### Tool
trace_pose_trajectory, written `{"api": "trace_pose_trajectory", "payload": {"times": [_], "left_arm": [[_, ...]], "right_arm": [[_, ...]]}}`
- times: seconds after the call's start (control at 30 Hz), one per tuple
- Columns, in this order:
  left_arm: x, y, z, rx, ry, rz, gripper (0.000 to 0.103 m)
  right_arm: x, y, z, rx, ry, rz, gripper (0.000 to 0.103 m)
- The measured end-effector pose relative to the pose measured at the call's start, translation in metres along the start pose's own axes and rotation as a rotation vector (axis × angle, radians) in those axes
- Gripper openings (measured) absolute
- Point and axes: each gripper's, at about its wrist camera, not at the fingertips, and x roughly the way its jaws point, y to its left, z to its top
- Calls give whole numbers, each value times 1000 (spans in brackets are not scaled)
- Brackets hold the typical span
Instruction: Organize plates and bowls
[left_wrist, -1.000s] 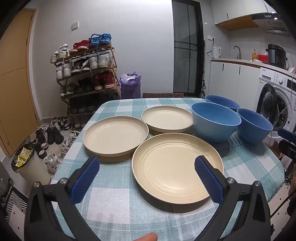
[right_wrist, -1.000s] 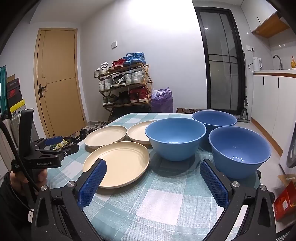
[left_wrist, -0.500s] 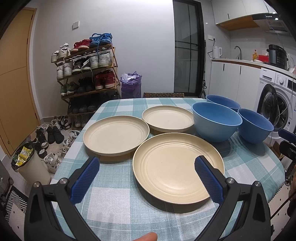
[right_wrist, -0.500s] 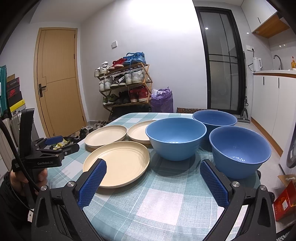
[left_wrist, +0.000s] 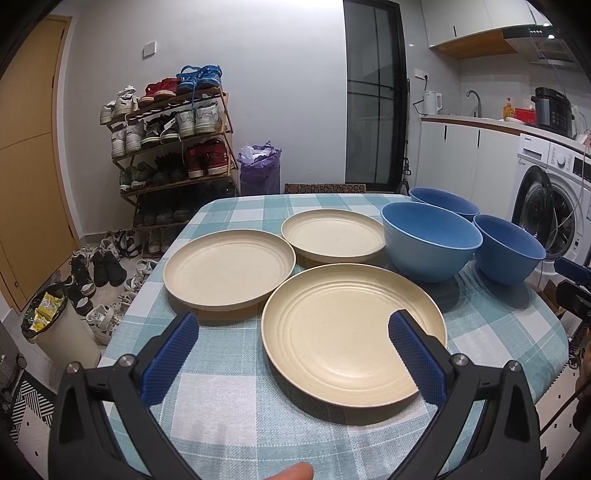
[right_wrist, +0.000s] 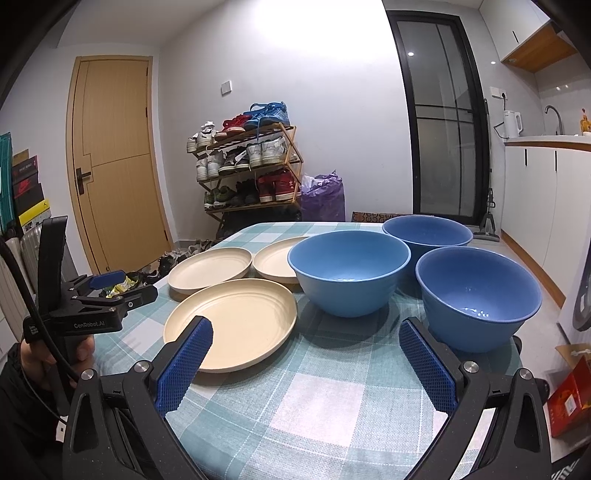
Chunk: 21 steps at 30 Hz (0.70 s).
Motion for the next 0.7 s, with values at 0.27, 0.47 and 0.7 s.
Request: {"api": "trace_pose_trajectory", "payload": {"times": [0.27,0.47,0.7], "left_arm": [[6,-4,3,11,12,4,103],[10,-5,11,2,23,8,103],[14,-4,24,-15,27,-9,103]], "right_arm": [[-1,-7,2,16,14,-5,103],[-6,-10,12,48,10,15,103],[-5,-14,30,66,0,26,103]]}}
